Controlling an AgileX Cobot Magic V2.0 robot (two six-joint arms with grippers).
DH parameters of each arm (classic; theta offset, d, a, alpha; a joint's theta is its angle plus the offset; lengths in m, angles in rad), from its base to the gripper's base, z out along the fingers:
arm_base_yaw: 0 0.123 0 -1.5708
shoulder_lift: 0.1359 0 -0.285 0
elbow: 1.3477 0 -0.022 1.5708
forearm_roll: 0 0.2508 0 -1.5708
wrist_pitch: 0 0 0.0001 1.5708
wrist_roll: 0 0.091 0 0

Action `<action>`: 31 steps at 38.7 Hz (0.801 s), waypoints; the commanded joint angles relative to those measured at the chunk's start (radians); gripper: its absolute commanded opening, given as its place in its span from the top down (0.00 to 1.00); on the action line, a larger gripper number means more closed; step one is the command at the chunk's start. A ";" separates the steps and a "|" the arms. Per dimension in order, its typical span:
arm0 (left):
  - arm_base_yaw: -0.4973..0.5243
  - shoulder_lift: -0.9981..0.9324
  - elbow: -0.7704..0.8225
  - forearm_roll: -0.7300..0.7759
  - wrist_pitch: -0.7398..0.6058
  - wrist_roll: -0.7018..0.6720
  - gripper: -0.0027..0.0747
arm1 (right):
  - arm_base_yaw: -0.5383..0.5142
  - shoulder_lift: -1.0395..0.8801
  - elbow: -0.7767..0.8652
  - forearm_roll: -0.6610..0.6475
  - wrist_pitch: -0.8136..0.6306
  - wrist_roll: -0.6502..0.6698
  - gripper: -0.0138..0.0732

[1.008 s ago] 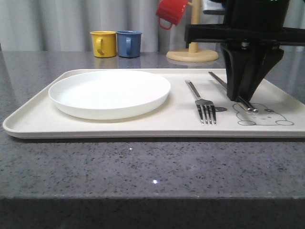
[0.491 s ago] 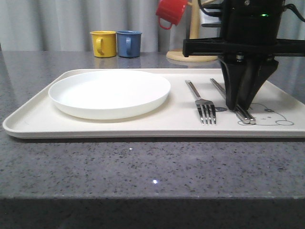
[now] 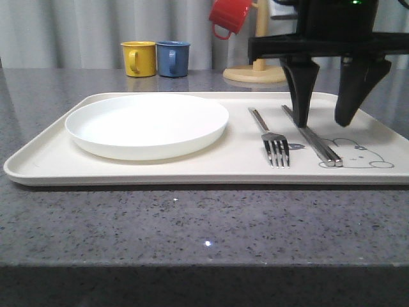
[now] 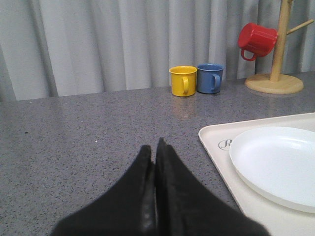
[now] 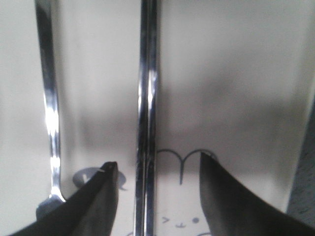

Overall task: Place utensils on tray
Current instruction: 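Raise the right gripper and move it to the spoon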

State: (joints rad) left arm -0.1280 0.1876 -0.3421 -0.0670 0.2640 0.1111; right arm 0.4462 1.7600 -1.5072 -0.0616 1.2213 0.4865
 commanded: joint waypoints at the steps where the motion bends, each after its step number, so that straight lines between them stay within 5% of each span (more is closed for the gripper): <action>1: 0.003 0.007 -0.026 -0.010 -0.085 -0.012 0.99 | -0.015 -0.049 -0.080 -0.056 0.116 -0.059 0.36; 9: 0.003 0.007 -0.026 -0.010 -0.085 -0.012 0.99 | -0.098 -0.084 -0.085 -0.034 0.117 -0.191 0.36; 31: 0.003 0.007 -0.026 -0.010 -0.085 -0.012 0.99 | -0.610 -0.200 0.057 -0.011 0.064 -0.464 0.36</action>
State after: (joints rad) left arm -0.1280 0.1876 -0.3421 -0.0670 0.2640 0.1111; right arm -0.1198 1.5922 -1.4433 -0.0785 1.2320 0.0505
